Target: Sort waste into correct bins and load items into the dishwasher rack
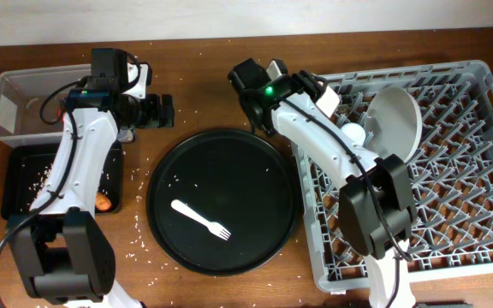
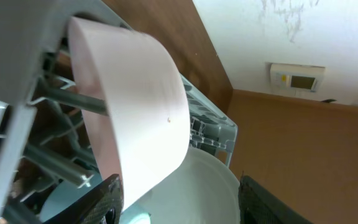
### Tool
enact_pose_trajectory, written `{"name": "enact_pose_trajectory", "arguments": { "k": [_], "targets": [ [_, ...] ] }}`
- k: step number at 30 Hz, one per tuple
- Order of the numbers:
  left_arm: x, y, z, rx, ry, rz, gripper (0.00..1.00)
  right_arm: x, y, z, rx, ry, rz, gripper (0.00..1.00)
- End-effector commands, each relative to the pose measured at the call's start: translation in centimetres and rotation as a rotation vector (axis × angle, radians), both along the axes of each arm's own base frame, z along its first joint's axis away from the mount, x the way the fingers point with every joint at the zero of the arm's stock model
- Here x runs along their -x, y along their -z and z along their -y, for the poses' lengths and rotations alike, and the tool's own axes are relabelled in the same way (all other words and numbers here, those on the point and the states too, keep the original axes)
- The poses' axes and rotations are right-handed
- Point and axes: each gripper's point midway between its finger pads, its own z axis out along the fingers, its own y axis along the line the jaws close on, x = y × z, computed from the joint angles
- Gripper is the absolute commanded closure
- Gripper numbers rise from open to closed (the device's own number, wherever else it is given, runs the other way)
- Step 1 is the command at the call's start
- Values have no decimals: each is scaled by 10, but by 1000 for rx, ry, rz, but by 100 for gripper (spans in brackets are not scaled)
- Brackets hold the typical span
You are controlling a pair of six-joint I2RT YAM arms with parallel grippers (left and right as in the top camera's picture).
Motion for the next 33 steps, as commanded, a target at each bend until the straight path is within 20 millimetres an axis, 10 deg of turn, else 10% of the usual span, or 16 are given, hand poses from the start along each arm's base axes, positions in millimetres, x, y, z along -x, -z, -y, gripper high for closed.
{"name": "enact_pose_trajectory", "arguments": {
  "k": [1,6,9,13,20,25,29,33],
  "targets": [
    [-1,4,0,2,-9,-10,1,2,-32,-5,-63,7,90,40],
    [-1,4,0,2,-9,-9,1,18,-103,4,-227,50,289,25],
    [-5,2,0,1,-8,7,1,38,-127,-23,-544,-50,252,18],
    [-11,-2,0,-2,2,40,1,93,-122,-100,-1049,-222,-63,6],
    [16,-27,0,-19,38,25,1,95,-106,-60,-1154,57,-78,1],
    [85,-79,7,17,51,-13,1,97,-103,-56,-1147,73,-90,1],
    [137,-49,20,63,-13,-252,1,97,-104,-57,-1148,71,-88,1],
    [185,32,61,58,21,-446,1,97,-104,-57,-1148,71,-88,1]
  ]
}}
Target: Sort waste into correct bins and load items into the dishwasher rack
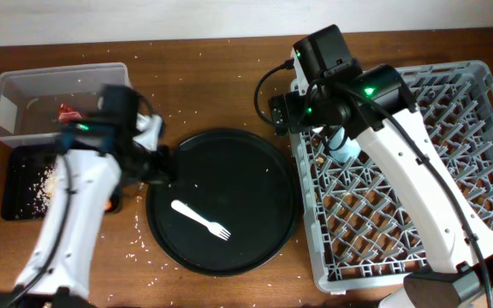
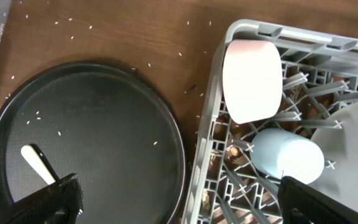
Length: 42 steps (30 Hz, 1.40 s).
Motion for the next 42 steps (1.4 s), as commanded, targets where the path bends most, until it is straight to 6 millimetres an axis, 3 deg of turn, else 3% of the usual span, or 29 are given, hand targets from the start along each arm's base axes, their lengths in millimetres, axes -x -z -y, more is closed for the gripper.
{"name": "enact_pose_trajectory", "arguments": {
  "k": [1,5,8,14,17,21,23,25,29,34,37,38,40,42],
  "targets": [
    [36,55,30,10,-10,-135,1,0,-3,-3,-12,-3,3,1],
    [59,107,45,-33,-38,-154,1,2,-2,-1,-11,5,-7,0],
    [66,124,47,-44,-12,-145,1,4,-1,-1,-7,5,-15,0],
    [63,141,49,-34,0,-115,1,8,2,1,3,5,-35,0],
    [57,147,51,-36,51,-95,1,8,4,1,6,5,-42,0],
    [49,171,54,-45,90,-107,1,9,7,1,12,5,-54,0],
    [40,187,57,-44,102,-94,1,9,7,2,12,5,-54,0],
    [20,187,60,-44,97,-21,1,9,7,1,12,4,-54,0],
    [-16,159,64,-39,125,58,1,11,7,-3,-8,-8,-64,0],
    [-50,92,52,-44,62,42,1,15,7,-11,-52,-35,-85,1],
    [-69,34,23,-38,-26,77,1,17,13,-21,-56,-57,-105,5],
    [-78,9,8,-29,-72,134,1,19,19,-29,-59,-76,-122,5],
    [-87,-20,-19,-22,-145,219,1,24,31,-50,-65,-127,-158,6],
    [-96,-52,-78,-20,-308,330,1,32,57,-84,-36,-204,-208,7]
  ]
}}
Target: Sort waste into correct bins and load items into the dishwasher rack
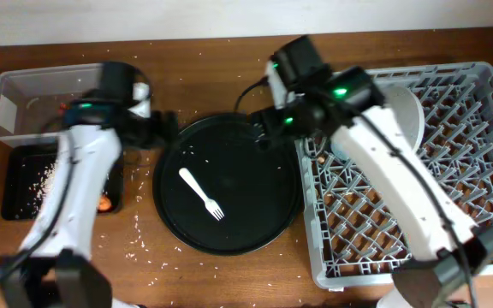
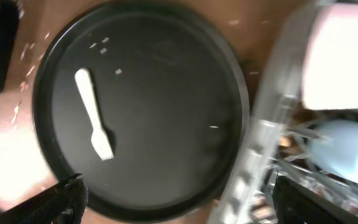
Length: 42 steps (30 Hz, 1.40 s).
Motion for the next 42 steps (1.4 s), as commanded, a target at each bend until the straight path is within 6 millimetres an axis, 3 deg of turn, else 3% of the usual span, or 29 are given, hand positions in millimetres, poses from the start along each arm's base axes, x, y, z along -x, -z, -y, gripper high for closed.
{"name": "enact_pose_trajectory", "arguments": {
  "k": [1,4,6,9,11,15,17,19,23,28,31,36,40,42],
  "targets": [
    [-6,-50,-73,15,-182,160,1,18,45,-57,31,-137,-94,9],
    [-1,-53,-114,57,-283,171,1,52,99,-104,133,-368,-167,16],
    [1,-53,-122,53,-304,172,1,84,142,-133,217,-573,-215,17],
    [1,-53,-122,50,-298,175,1,104,185,-146,284,-649,-276,19],
    [1,-53,-122,48,-296,175,1,106,199,-146,294,-650,-306,25],
    [1,-53,-122,48,-296,175,1,91,202,-149,254,-618,-284,26],
    [1,-53,-122,48,-295,174,1,83,213,-157,168,-604,-312,27],
    [1,-53,-122,48,-295,175,1,86,231,-148,185,-581,-380,30],
    [1,-53,-122,45,-288,175,1,78,232,-142,177,-532,-390,33],
    [1,-53,-122,43,-285,176,1,78,232,-143,162,-528,-398,60],
    [1,-53,-122,43,-285,176,1,82,231,-143,151,-530,-417,69],
    [1,-53,-122,43,-285,176,1,84,230,-143,149,-521,-429,91],
    [0,-53,-123,43,-285,180,1,89,229,-142,140,-504,-458,93],
    [0,-53,-123,43,-285,180,1,88,235,-142,171,-485,-439,88]
  ]
}}
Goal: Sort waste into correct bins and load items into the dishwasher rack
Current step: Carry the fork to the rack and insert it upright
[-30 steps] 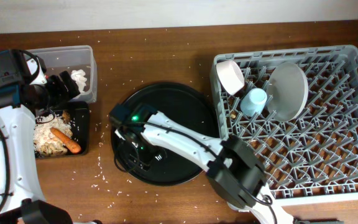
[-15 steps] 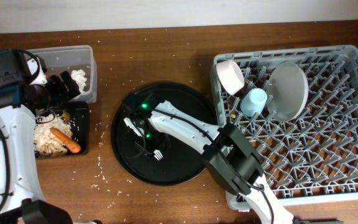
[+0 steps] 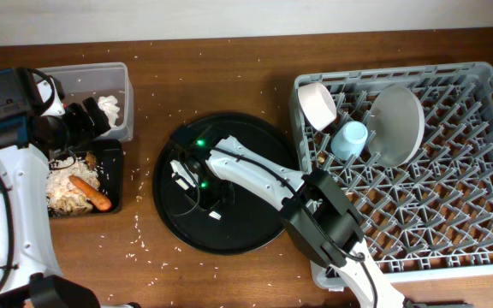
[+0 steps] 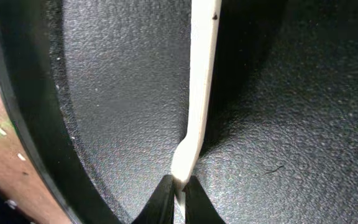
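A white plastic fork lies on the round black tray. My right gripper is down on the tray and shut on the fork's thin end; in the overhead view, the right gripper covers the fork's middle. The grey dish rack holds a pink cup, a blue cup and a grey plate. My left gripper hovers at the clear bin; its jaws are not distinguishable.
A black rectangular tray below the clear bin holds rice scraps and a carrot. A white crumpled piece lies in the clear bin. Rice grains are scattered on the wooden table.
My right gripper was open high above the black tray; now it is down on the tray, shut on the fork. My left gripper has moved from the tray's left edge to the clear bin.
My right gripper was open beside the pink cup in the rack. Then it was over the rack's left edge, then above the round tray with the fork below. Now it pinches the fork. My left gripper stayed between the bins and the tray's left rim.
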### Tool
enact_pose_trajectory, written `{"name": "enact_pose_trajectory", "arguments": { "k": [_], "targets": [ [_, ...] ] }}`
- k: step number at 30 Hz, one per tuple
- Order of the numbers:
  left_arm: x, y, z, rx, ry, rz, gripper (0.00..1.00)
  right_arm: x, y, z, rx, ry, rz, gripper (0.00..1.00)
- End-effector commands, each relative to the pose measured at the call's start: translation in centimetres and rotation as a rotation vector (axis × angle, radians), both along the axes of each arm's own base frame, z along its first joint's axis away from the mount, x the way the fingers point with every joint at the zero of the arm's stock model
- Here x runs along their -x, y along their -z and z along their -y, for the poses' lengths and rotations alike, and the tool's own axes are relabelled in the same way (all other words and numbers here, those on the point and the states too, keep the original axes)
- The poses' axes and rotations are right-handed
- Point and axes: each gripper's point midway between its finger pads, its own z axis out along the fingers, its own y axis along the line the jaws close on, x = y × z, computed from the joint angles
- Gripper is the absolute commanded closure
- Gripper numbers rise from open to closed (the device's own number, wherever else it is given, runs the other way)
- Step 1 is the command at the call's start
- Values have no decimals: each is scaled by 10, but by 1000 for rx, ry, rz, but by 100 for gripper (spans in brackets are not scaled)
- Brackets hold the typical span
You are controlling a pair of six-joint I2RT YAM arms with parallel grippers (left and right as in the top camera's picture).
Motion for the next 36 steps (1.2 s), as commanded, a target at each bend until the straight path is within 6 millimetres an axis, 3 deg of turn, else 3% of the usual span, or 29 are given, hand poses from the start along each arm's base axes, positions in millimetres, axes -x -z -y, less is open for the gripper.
{"name": "enact_pose_trajectory", "arguments": {
  "k": [1,4,5,6,9,12,13,14,16,17,19,22,24,25,27,29,32,36],
  "targets": [
    [-2,-9,1,-7,22,28,1,3,23,9,91,19,19,84],
    [-3,-9,1,-8,22,29,1,4,27,8,97,15,16,82],
    [-3,-9,0,-8,22,31,1,4,27,8,96,15,17,86],
    [-3,-9,0,-8,22,31,1,4,27,8,95,15,17,96],
    [-3,-10,0,-9,22,32,1,-3,20,7,84,30,23,96],
    [-3,-10,0,-9,22,32,1,-22,-14,8,48,69,41,96],
    [-3,-10,0,-9,22,32,1,-33,-35,11,34,88,59,96],
    [-3,-10,0,-9,22,32,1,-51,-70,21,20,118,101,96],
    [-3,-10,0,-9,21,31,1,-80,-116,55,67,182,208,96],
    [-3,-10,0,-9,21,31,1,-99,-144,95,138,248,272,96],
    [-3,-9,-1,-13,19,31,1,-116,-164,144,175,359,272,96],
    [-2,-9,-4,-30,8,23,1,-138,-181,198,167,518,285,96],
    [-2,-9,-4,-29,8,22,1,-137,-202,227,155,585,313,96],
    [-2,-9,-4,-30,8,24,1,-126,-214,248,160,626,316,96],
    [-3,-9,-4,-31,8,28,1,-102,-215,275,198,679,277,96],
    [-4,-10,-5,-33,8,33,1,-68,-197,296,258,707,188,96],
    [-7,-12,-5,-37,8,47,1,-50,-167,298,292,692,129,96],
    [-7,-12,-6,-38,8,50,1,-28,-102,298,357,689,27,96]
  ]
}}
